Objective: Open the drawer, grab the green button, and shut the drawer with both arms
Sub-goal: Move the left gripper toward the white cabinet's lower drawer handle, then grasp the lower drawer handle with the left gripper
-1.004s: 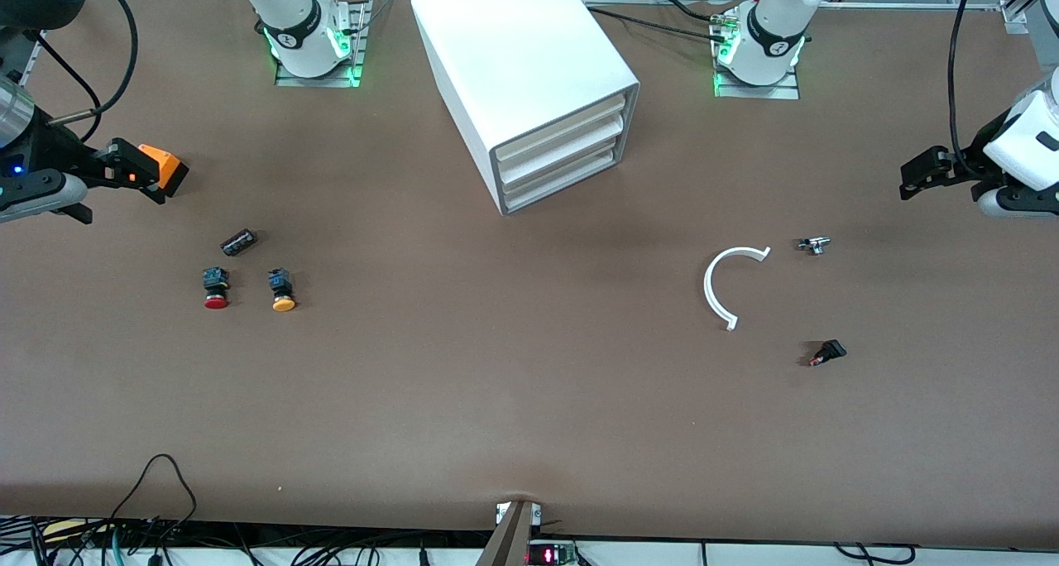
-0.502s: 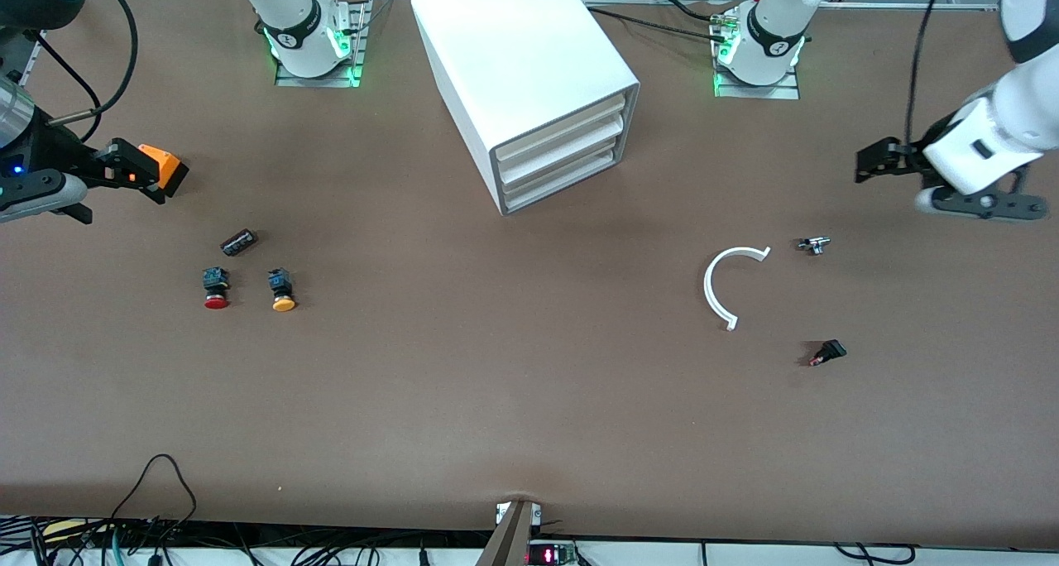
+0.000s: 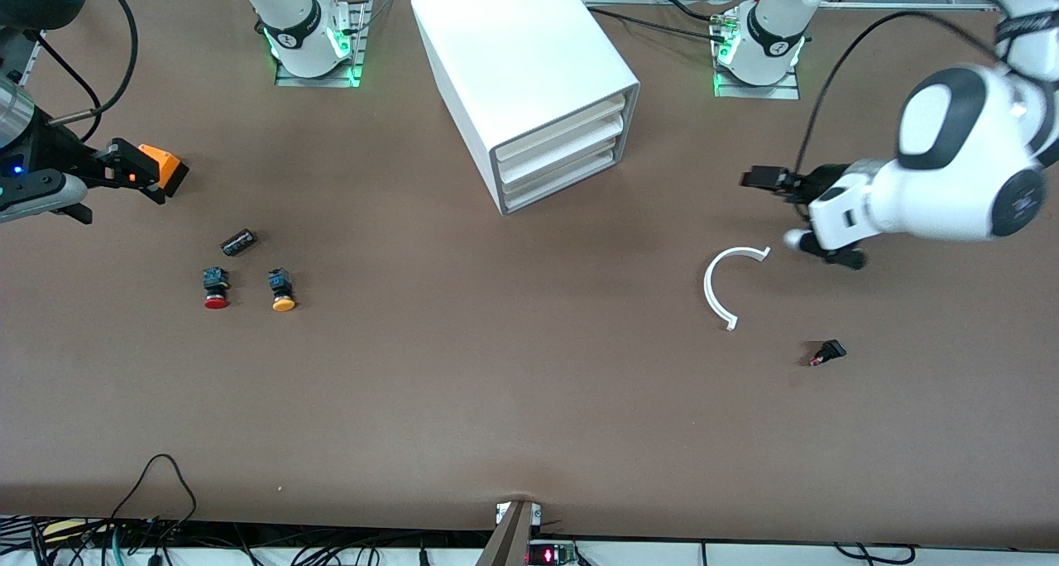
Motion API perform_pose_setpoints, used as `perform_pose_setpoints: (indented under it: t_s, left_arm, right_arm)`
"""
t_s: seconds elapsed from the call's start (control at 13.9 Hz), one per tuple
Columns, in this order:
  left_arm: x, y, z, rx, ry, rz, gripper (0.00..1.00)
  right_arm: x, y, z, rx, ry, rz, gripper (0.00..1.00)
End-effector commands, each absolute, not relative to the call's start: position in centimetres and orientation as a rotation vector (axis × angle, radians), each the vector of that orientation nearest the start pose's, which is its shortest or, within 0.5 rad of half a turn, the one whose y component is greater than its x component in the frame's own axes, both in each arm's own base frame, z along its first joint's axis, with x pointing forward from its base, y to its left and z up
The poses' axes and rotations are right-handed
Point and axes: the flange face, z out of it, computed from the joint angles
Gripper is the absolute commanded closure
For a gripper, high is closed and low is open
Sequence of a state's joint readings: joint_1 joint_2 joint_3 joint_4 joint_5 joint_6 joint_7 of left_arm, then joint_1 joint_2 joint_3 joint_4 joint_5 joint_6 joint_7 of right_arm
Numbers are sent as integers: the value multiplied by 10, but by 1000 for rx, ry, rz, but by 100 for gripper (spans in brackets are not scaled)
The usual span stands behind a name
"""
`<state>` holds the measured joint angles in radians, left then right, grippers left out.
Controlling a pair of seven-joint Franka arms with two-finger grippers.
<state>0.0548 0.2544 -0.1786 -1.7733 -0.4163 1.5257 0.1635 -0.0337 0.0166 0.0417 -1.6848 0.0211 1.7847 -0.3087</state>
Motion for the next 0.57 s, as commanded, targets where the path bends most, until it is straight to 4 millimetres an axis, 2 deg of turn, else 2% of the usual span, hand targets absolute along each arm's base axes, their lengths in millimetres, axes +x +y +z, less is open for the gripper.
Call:
perform_pose_setpoints:
  t_s: [0.0, 0.22, 0.5]
  left_arm:
    - [570, -145, 363, -3589, 428, 989, 0]
    - [567, -180, 320, -3667, 618, 1093, 1]
    - [557, -207, 249, -3840, 910, 1131, 9]
  right_arm:
    - [579, 6, 585, -3093, -465, -146, 0]
    - [579, 6, 585, -3093, -465, -146, 0]
    - [579, 5, 585, -3093, -462, -143, 0]
